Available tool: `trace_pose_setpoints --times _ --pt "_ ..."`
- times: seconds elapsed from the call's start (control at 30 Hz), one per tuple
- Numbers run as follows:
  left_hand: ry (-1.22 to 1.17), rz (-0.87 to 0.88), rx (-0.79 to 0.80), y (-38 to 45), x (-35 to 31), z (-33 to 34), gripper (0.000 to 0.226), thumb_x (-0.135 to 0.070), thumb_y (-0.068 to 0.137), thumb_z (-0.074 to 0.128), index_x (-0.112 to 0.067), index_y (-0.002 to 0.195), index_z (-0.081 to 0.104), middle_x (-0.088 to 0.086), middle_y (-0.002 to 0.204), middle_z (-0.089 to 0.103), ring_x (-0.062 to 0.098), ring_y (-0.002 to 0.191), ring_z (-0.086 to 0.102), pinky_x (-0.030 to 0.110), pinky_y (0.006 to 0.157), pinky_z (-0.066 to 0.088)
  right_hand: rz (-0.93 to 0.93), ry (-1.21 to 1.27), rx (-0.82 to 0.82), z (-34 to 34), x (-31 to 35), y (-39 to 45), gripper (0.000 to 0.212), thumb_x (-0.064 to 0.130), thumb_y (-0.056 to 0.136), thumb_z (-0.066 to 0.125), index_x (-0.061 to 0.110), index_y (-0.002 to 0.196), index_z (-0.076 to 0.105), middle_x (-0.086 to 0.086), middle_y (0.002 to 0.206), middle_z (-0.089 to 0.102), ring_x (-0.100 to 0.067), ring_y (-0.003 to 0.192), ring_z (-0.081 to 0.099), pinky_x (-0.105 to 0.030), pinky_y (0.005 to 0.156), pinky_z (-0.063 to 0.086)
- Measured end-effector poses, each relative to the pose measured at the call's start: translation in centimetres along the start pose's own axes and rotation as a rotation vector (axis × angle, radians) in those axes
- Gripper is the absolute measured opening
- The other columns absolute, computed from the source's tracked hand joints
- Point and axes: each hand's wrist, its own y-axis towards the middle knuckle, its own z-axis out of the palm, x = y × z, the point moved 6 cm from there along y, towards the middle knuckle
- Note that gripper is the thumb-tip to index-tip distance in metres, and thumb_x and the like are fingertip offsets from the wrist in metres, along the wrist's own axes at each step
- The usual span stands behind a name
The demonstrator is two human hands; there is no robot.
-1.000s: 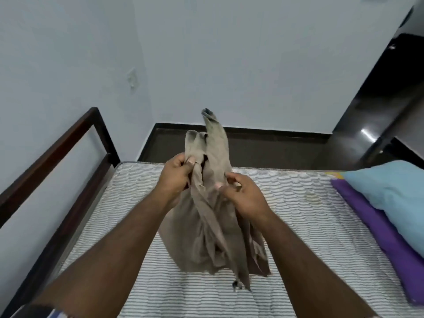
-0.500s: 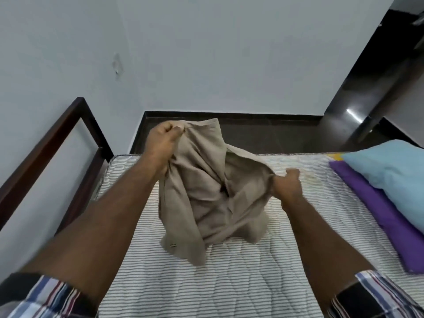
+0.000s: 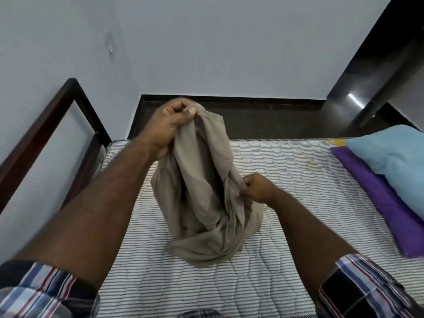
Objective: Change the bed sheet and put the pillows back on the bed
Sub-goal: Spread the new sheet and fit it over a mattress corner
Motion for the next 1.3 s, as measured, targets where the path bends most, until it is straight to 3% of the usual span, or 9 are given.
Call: trace_pose_setpoints --times 0.3,0.43,0.53,0.63,0.8,0.97,1.1,1.2,1.3 --pt "0.741 -0.024 -0.626 0.4 0.6 -9.3 0.023 -0.032 0.083 0.058 -0.023 0.102 0.067 -0.002 0.107 0.066 0.015 0.104 0.063 0.033 0.095 0.047 -0.141 0.349 -0.817 -15.5 1.1 -1.1 0.021 0.029 0.099 0.054 0.02 0.081 0.053 0.006 0.076 0.055 -0.018 0.082 0.053 -0.03 0.07 0.037" --pt "0.96 0.166 -0.247 2.8 0.4 0.9 0.098 -0.062 0.071 0.069 -0.02 0.153 0.035 0.005 0.156 0.038 0.023 0.146 0.034 0.04 0.121 0.026 -0.558 0.458 -0.437 -17.6 10.8 -2.7 0.036 0.032 0.099 0.053 0.011 0.071 0.057 0.01 0.067 0.05 -0.002 0.065 0.046 -0.023 0.064 0.039" --pt "0.711 0.054 0.161 4.3 1.8 9.5 0.081 -0.057 0.075 0.076 -0.021 0.142 0.047 -0.003 0.136 0.06 0.012 0.127 0.056 0.039 0.11 0.043 -0.615 0.451 -0.241 -15.5 13.8 -3.3 0.038 0.029 0.102 0.055 0.018 0.066 0.055 0.014 0.058 0.054 0.001 0.057 0.05 -0.02 0.059 0.04" --pt "0.707 0.03 0.088 4.8 2.0 9.9 0.047 -0.048 0.078 0.066 -0.003 0.088 0.069 -0.003 0.075 0.061 0.01 0.07 0.052 0.033 0.069 0.041 -0.58 0.564 -0.291 -15.6 10.5 -3.1 0.025 0.03 0.09 0.073 0.014 0.082 0.056 0.009 0.067 0.053 0.001 0.059 0.046 -0.019 0.058 0.041" --pt "0.654 0.183 -0.086 5.2 0.2 10.9 0.032 -0.041 0.082 0.063 -0.016 0.064 0.056 -0.01 0.061 0.046 0.007 0.061 0.043 0.03 0.061 0.034 -0.302 0.297 0.037 -7.0 1.2 -1.8 0.045 0.038 0.073 0.084 0.009 0.106 0.073 -0.007 0.101 0.075 -0.023 0.093 0.072 -0.044 0.086 0.059" --pt "0.854 0.125 -0.351 5.0 -0.2 5.5 0.02 -0.036 0.085 0.065 -0.022 0.07 0.063 -0.011 0.066 0.057 0.005 0.069 0.055 0.025 0.066 0.036 -0.003 -0.438 0.053 -7.7 -6.9 0.5 0.037 0.024 0.099 0.051 -0.003 0.123 0.063 -0.023 0.125 0.064 -0.035 0.115 0.062 -0.033 0.088 0.047" --pt "1.013 0.011 -0.381 4.4 0.7 2.7 0.013 -0.024 0.093 0.061 -0.023 0.081 0.066 -0.01 0.072 0.061 0.016 0.085 0.061 0.024 0.071 0.036 -0.198 -0.638 -0.496 -24.1 -3.0 1.2 0.038 0.01 0.094 0.038 -0.014 0.106 0.066 -0.032 0.109 0.066 -0.046 0.106 0.063 -0.043 0.09 0.053" --pt "0.966 0.183 -0.44 5.9 -3.2 5.2 0.029 -0.023 0.093 0.054 -0.021 0.066 0.045 -0.005 0.061 0.044 0.014 0.07 0.048 0.029 0.063 0.031 -0.301 -0.094 -1.258 -37.4 3.9 -4.7 0.03 0.014 0.091 0.037 0.003 0.1 0.064 -0.018 0.104 0.066 -0.039 0.102 0.059 -0.043 0.085 0.043" --pt "0.819 0.362 -0.593 6.6 -7.5 5.7 0.031 -0.023 0.093 0.05 -0.02 0.064 0.039 -0.005 0.058 0.039 0.009 0.065 0.039 0.029 0.059 0.032 -0.511 0.263 -1.511 -40.1 8.4 -9.1 0.015 0.016 0.086 0.038 0.023 0.082 0.051 0.004 0.08 0.055 -0.027 0.084 0.052 -0.042 0.079 0.042"
